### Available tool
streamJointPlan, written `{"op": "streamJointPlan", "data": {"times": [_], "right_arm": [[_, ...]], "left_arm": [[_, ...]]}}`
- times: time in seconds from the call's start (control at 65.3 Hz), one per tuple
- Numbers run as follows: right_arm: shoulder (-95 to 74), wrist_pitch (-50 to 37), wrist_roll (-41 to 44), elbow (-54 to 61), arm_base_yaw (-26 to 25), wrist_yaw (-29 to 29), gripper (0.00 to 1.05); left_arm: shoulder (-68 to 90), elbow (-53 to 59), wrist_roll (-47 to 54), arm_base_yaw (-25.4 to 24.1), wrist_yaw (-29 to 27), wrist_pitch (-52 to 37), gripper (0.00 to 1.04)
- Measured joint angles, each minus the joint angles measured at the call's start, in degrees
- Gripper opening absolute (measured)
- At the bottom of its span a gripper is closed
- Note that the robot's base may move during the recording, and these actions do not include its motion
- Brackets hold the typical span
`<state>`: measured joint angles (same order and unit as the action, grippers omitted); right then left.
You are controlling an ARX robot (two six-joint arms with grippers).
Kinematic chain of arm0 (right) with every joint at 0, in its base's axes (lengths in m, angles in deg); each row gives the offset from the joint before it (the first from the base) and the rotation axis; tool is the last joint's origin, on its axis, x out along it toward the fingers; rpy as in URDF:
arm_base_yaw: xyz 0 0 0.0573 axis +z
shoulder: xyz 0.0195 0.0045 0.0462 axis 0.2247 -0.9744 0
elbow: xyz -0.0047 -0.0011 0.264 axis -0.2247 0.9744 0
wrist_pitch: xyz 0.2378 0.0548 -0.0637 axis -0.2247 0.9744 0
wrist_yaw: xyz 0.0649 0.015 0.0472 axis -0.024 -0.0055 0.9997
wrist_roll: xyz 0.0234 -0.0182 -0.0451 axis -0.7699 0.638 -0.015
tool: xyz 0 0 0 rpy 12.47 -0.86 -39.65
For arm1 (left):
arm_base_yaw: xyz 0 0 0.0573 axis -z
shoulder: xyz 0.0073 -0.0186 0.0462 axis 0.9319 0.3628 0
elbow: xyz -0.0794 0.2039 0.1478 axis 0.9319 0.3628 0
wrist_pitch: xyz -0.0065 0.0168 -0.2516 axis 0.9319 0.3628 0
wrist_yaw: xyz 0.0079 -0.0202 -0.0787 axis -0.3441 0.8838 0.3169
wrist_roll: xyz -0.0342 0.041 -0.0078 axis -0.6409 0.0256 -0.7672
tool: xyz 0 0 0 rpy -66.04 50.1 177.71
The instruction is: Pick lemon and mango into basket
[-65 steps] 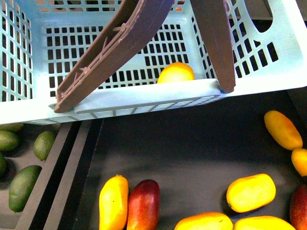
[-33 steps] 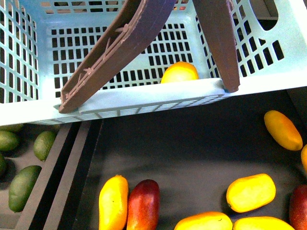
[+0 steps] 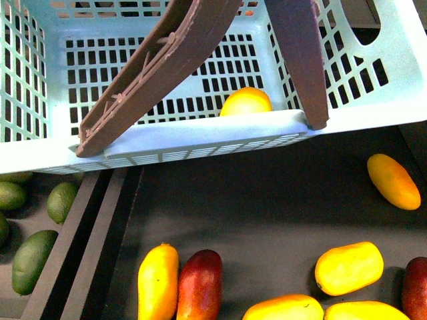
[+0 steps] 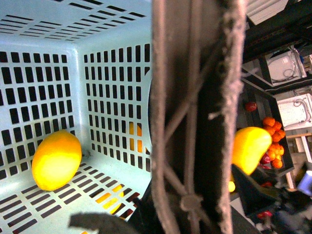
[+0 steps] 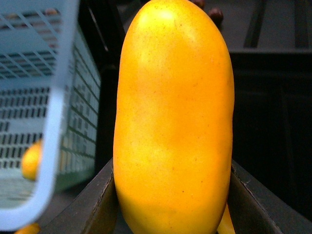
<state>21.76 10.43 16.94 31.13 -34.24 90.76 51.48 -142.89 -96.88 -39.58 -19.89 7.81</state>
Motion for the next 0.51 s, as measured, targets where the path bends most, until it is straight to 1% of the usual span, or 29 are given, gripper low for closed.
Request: {"op": "streamJointPlan", "data": {"times": [0.031,0.107,0.199,0.214,0.245,0.26,0.337,0.352,0.383,0.398,0.506], "right_arm": [[2.75,0.22,-2.29,-0.50,1.68,-0.87,0.52],[5.62,0.24,-4.98,-1.60,5.05,-3.10,0.52],[6.38,-0.61,-8.33,-3.63,11.10,-7.37,0.52],[5.97,-1.01,-9.11,-4.22,13.16,-9.42,0.52],[5.62,-1.22,-9.40,-4.61,14.47,-10.49,0.52],[4.92,-1.49,-9.79,-5.09,16.17,-11.85,0.52],[2.34,-2.23,-10.36,-6.56,21.24,-15.85,0.52],[1.09,-2.58,-10.60,-7.17,23.23,-17.31,0.52],[0.28,-2.84,-10.69,-7.54,24.44,-18.14,0.52],[-0.81,-3.19,-10.80,-8.02,25.94,-19.30,0.52],[-5.27,-4.44,-10.80,-10.16,32.09,-23.26,0.51]], "left_arm": [[0.00,0.00,0.00,0.00,0.00,0.00,0.05],[0.00,0.00,0.00,0.00,0.00,0.00,0.05],[0.00,0.00,-0.02,0.00,0.02,0.02,0.05],[0.00,0.00,-0.02,0.00,0.02,0.02,0.05],[0.00,0.00,-0.02,0.00,0.02,0.00,0.05],[0.00,0.00,0.00,0.00,0.02,0.02,0.05],[0.00,0.02,0.02,0.00,0.00,0.02,0.05],[0.00,0.00,0.00,0.00,0.00,0.00,0.05],[0.00,0.00,0.00,0.00,0.00,0.02,0.05],[0.00,0.00,-0.02,0.00,0.00,0.00,0.05],[0.00,0.00,0.00,0.00,0.00,0.02,0.05]]}}
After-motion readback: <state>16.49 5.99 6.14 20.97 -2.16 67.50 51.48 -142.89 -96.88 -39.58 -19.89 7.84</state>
